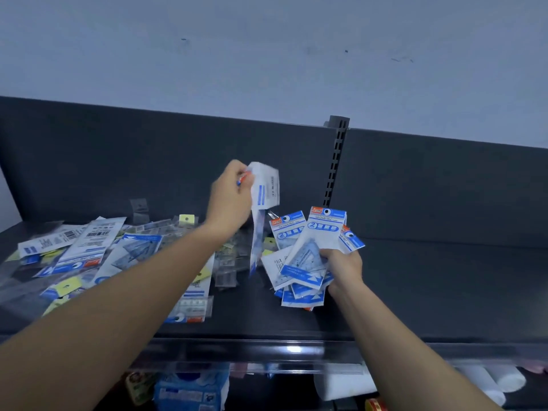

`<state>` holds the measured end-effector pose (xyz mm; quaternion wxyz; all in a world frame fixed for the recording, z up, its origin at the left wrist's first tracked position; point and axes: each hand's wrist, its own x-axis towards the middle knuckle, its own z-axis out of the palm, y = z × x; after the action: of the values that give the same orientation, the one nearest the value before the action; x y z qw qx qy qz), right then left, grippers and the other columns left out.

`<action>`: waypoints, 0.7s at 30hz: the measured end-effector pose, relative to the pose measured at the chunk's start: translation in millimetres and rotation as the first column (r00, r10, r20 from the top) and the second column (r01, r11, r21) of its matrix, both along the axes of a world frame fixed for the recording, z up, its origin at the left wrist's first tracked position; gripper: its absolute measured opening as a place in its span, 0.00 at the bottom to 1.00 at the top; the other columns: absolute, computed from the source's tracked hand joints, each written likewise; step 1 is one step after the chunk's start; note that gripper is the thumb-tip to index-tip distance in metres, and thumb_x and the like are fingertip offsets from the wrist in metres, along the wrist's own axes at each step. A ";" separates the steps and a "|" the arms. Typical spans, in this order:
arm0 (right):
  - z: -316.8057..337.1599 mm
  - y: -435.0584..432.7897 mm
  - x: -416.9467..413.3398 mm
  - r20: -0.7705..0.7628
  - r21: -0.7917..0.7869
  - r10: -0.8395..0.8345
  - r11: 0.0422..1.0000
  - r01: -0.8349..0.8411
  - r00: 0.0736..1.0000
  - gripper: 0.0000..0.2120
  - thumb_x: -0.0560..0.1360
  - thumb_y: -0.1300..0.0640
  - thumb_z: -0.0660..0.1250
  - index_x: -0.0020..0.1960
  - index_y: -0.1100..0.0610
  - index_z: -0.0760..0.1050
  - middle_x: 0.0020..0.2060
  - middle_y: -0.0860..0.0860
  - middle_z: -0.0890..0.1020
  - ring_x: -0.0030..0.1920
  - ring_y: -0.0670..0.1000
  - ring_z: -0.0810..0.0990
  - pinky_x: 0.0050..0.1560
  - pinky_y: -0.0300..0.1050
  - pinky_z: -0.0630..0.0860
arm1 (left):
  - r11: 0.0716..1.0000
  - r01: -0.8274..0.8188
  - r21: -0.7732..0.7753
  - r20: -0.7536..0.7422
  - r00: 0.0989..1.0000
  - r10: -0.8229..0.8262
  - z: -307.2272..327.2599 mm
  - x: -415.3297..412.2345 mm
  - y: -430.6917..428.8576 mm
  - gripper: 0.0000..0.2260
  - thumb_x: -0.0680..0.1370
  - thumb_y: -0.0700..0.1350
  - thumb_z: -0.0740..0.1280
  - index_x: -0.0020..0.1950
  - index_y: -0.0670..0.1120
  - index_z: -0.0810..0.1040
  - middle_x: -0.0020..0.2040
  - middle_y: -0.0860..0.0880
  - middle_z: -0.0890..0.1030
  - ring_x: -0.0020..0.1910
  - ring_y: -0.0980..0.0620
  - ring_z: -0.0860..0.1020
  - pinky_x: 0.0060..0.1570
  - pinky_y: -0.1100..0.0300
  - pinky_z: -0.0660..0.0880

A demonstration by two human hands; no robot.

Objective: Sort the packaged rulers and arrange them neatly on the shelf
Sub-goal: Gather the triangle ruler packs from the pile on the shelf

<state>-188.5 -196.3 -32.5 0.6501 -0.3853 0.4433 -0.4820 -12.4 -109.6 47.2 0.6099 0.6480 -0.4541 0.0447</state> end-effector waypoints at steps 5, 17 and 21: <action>9.7 6.3 10.7 0.071 0.040 0.070 0.997 -0.073 0.995 0.16 0.73 0.72 0.63 0.59 0.63 0.74 0.47 0.59 0.83 0.40 0.58 0.83 0.34 0.47 0.80 | 0.916 0.221 0.335 0.216 0.928 -0.304 -37.7 -35.1 -5.5 0.04 0.81 0.45 0.61 0.47 0.52 0.71 0.44 0.46 0.81 0.34 0.49 0.75 0.38 0.53 0.73; 4.6 12.7 34.9 0.194 0.066 0.420 0.896 -0.439 0.887 0.24 0.72 0.54 0.72 0.63 0.67 0.75 0.54 0.66 0.82 0.50 0.63 0.83 0.48 0.60 0.81 | 0.709 0.622 0.331 -0.288 0.782 -0.552 -72.3 -16.6 11.6 0.09 0.68 0.43 0.68 0.46 0.50 0.74 0.51 0.51 0.76 0.52 0.56 0.75 0.54 0.62 0.72; 6.9 21.1 61.0 -0.018 0.053 0.305 0.951 -0.303 0.952 0.18 0.71 0.74 0.66 0.61 0.67 0.74 0.47 0.64 0.83 0.37 0.58 0.83 0.29 0.50 0.81 | 0.757 0.606 0.245 -0.482 0.754 -0.447 -62.4 3.7 27.1 0.15 0.65 0.38 0.63 0.51 0.48 0.73 0.51 0.46 0.76 0.50 0.52 0.74 0.46 0.64 0.72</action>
<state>-127.5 -175.2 -25.5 0.7202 -0.4389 0.3989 -0.3601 -8.7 -82.4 -15.1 0.5350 0.5918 -0.4879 -0.3543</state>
